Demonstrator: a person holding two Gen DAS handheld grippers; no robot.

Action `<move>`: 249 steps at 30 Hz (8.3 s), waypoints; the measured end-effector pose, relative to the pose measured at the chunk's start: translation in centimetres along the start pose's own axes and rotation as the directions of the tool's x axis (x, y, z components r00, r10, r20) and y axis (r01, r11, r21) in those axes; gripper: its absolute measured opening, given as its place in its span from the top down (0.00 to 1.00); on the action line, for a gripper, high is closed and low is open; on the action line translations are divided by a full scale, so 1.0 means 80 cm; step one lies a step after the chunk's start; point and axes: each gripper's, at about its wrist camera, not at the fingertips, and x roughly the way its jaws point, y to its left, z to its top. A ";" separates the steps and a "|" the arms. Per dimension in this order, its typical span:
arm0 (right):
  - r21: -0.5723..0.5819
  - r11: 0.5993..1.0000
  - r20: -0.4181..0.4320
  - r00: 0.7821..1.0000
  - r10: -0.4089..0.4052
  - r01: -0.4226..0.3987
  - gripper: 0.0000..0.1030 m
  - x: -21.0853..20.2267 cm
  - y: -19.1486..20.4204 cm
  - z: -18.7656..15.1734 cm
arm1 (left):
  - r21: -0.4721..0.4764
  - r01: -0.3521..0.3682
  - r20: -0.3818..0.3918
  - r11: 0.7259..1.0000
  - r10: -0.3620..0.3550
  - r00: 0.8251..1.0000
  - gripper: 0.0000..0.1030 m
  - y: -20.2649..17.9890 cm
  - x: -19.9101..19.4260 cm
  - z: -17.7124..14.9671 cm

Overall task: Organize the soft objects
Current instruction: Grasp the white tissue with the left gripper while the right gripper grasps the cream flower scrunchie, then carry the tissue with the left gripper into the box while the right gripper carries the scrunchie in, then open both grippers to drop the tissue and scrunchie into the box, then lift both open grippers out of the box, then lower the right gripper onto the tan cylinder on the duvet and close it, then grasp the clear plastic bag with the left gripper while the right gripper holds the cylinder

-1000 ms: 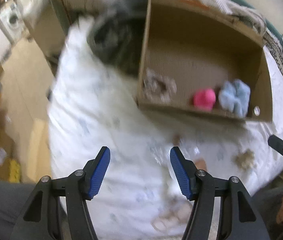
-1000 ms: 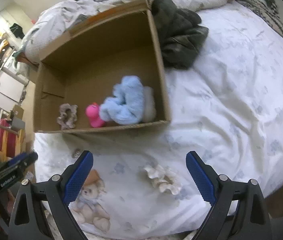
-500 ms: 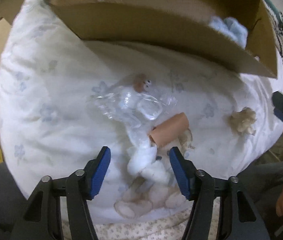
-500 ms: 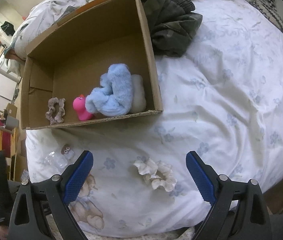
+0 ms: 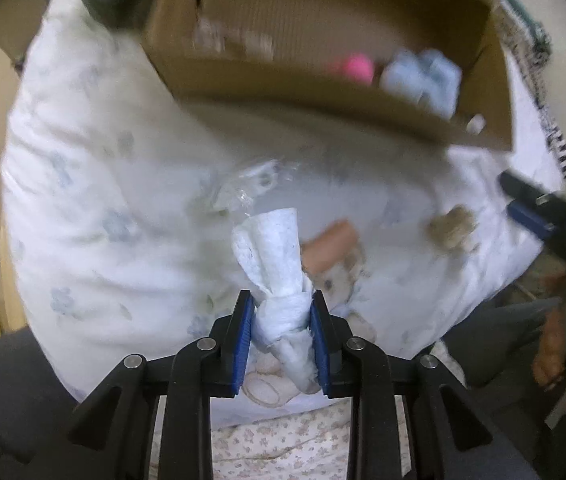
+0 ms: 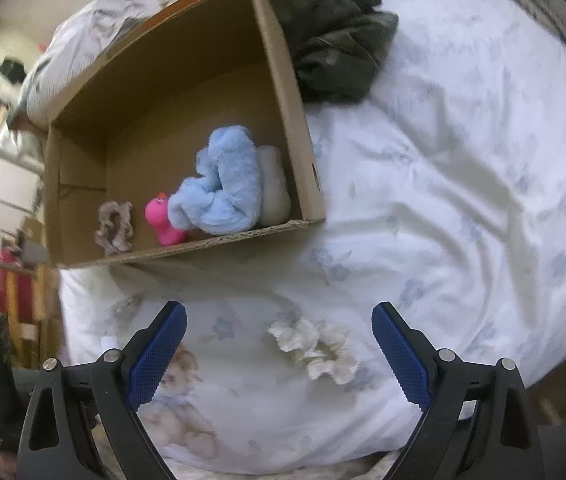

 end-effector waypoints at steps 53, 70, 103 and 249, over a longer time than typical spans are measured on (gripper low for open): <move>-0.250 0.949 -0.006 0.980 0.198 -0.194 0.79 -0.024 0.101 -0.015 | -0.110 -0.234 0.344 0.966 0.258 0.903 0.76 0.021 -0.093 0.037; -0.241 0.945 0.149 0.954 0.261 -0.221 0.79 -0.088 0.107 0.074 | -0.078 -0.230 0.425 0.970 0.242 0.872 0.76 -0.007 -0.145 0.124; -0.214 0.972 0.031 0.994 0.104 -0.095 0.79 0.041 0.102 0.106 | 0.014 -0.246 0.373 0.969 0.223 0.900 0.76 -0.022 -0.034 0.180; -0.303 0.941 -0.131 0.985 0.115 -0.150 0.92 0.033 0.113 -0.041 | -0.231 -0.150 -0.022 0.961 0.149 0.989 0.43 0.042 0.063 0.067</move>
